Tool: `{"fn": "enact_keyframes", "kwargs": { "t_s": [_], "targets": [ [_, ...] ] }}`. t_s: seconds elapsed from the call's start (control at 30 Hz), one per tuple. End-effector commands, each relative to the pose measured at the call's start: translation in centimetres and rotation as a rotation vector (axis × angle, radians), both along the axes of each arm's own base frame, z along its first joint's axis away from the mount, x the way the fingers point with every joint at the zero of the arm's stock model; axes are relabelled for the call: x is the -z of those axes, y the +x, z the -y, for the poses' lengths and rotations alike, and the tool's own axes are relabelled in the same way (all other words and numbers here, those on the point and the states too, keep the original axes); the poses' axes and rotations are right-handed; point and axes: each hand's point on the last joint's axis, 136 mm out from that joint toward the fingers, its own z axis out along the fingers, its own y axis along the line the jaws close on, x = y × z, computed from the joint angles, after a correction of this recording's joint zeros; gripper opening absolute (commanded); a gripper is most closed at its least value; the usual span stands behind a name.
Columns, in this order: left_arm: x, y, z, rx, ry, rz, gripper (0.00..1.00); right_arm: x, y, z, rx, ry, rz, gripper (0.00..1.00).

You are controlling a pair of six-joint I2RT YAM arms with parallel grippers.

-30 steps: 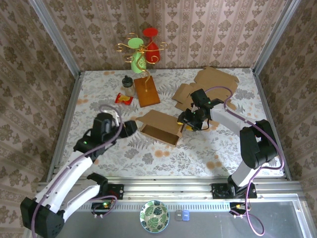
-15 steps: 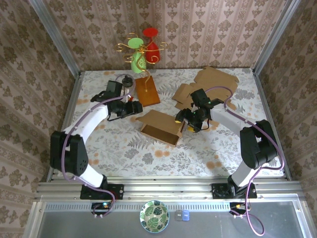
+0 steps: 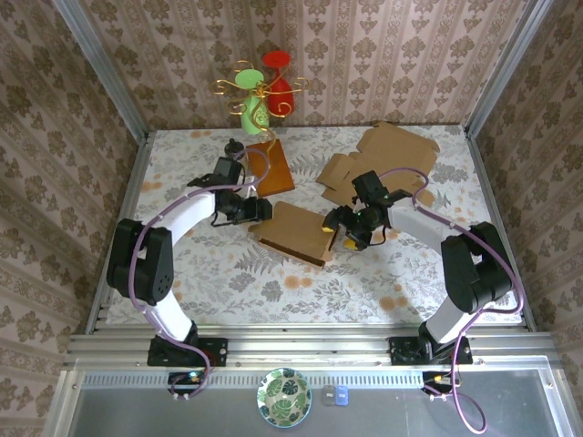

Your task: Fold the paper box

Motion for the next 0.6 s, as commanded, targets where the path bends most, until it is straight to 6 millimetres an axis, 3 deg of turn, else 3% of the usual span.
{"fn": "enact_keyframes", "kwargs": {
  "t_s": [0.0,0.33,0.57],
  "targets": [
    [1.4,-1.0,0.0,0.012,-0.003,-0.016,0.62,0.0,-0.7,-0.2,-0.008,0.024,0.002,0.75],
    [3.0,-2.1,-0.3,-0.009,-0.008,-0.027,0.54,1.5,-0.8,-0.5,-0.033,0.033,0.000,0.70],
    [3.1,-2.2,-0.2,-0.018,-0.025,-0.017,0.46,1.6,0.6,-0.9,-0.073,0.021,0.032,0.63]
  ]
}}
